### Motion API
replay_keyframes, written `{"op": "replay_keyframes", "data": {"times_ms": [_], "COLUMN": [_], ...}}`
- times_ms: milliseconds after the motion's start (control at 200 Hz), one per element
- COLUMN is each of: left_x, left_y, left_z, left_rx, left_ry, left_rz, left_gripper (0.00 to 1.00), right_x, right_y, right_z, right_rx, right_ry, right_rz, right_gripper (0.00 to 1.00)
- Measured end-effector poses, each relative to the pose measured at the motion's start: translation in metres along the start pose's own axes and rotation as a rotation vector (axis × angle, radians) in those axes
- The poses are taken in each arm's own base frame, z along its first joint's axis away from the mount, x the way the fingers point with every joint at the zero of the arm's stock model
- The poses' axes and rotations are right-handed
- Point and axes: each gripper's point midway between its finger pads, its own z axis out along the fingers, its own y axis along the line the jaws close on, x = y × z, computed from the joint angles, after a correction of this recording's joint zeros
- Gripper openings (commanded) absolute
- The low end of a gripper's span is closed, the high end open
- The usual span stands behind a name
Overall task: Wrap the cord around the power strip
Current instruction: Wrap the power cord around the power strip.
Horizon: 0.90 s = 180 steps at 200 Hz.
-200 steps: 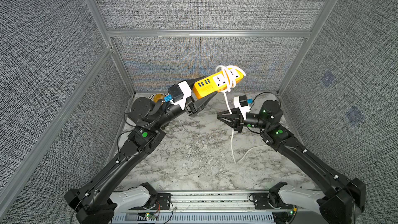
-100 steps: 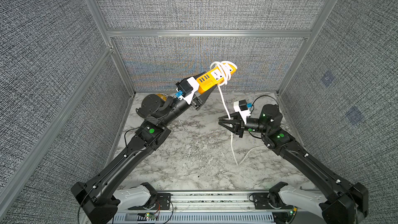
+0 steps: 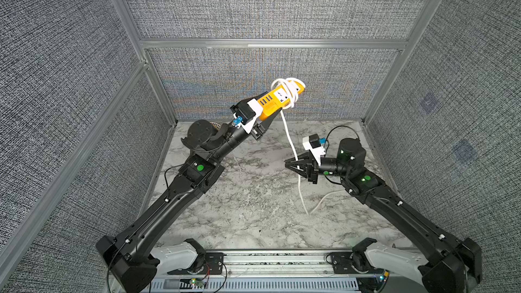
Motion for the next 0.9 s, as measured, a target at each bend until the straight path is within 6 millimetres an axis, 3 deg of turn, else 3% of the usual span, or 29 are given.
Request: {"op": "replay_keyframes", "data": {"times_ms": [135,220,420,611,901], "left_x": [0.003,0.009,0.058,0.1,0.121], "left_y": [0.003,0.003,0.003,-0.012,-0.056], "left_z": [0.003,0.006,0.004,-0.019,-0.059], "left_rx": [-0.004,0.001,0.004,0.1,0.358], "left_ry": [0.006,0.029,0.215,0.416,0.565], "left_rz": [0.018,0.056,0.196,0.256,0.212], "left_gripper": [0.0,0.0,0.0,0.0,0.0], "right_x": [0.003,0.0,-0.032,-0.071,-0.113], "right_y": [0.002,0.005,0.022,0.03,0.02], "right_z": [0.0,-0.001,-0.009,-0.022,-0.038], "right_rx": [-0.003,-0.006,0.035,0.154,0.312], "right_ry": [0.017,0.028,0.051,0.103,0.22], "right_rz": [0.001,-0.008,-0.115,-0.267,-0.46], "right_gripper": [0.0,0.0,0.0,0.0,0.0]}}
